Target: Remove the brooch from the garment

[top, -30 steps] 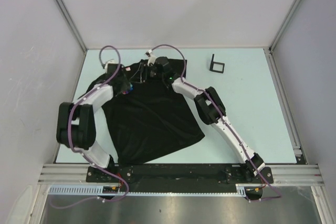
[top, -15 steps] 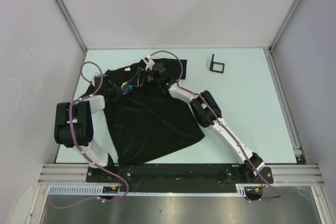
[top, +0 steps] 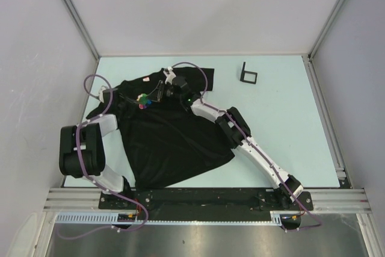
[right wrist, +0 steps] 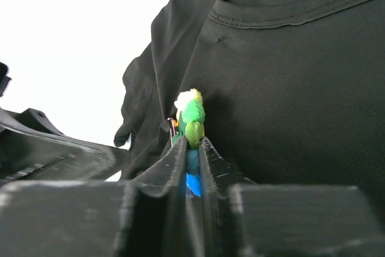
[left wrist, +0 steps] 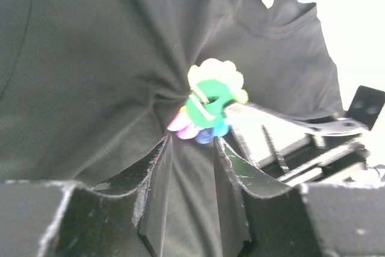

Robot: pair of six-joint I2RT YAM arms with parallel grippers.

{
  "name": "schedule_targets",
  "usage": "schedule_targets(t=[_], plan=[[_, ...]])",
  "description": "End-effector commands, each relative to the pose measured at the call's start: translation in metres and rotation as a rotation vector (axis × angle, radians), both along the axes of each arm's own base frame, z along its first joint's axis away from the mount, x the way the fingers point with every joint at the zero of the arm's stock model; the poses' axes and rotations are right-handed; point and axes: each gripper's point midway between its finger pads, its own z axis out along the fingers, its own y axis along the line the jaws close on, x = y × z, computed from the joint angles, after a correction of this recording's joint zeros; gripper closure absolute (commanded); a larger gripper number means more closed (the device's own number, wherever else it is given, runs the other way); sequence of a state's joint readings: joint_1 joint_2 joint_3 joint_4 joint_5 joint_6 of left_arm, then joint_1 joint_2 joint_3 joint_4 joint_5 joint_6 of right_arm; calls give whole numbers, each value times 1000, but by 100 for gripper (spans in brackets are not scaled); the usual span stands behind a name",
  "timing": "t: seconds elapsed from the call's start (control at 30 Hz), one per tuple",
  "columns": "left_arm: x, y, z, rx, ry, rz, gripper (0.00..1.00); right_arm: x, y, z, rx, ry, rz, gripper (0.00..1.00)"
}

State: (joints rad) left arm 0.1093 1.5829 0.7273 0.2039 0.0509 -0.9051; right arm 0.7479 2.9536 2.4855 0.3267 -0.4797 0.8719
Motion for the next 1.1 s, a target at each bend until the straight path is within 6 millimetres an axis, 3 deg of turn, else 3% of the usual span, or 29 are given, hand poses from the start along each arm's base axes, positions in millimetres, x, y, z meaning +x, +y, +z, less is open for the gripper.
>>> schedule_targets(t=[0.0,0.1,0.23,0.4,0.53,0.77,1.07], plan=[[3,17,29,30,-81,96,60,-8,7,19,65,-24,35,94],[1,21,28,33,-83,124,61,-12,6,20,66,-1,54,100],[-1,22,21,37,-75,128,68,-17,4,19,54,4,66,100],[-6,20,14,33,-87,114,68,-20,3,21,61,6,84,100],[1,13,11,29,-87,59,66,-16,-5,19,74,29,70,100],[20,-7,12,-72,-145,-12,71,-18,-6,10,20,32,61,100],[28,-12,12,-122,-159,-16,59,-13,-9,6,-2,14,48,100]])
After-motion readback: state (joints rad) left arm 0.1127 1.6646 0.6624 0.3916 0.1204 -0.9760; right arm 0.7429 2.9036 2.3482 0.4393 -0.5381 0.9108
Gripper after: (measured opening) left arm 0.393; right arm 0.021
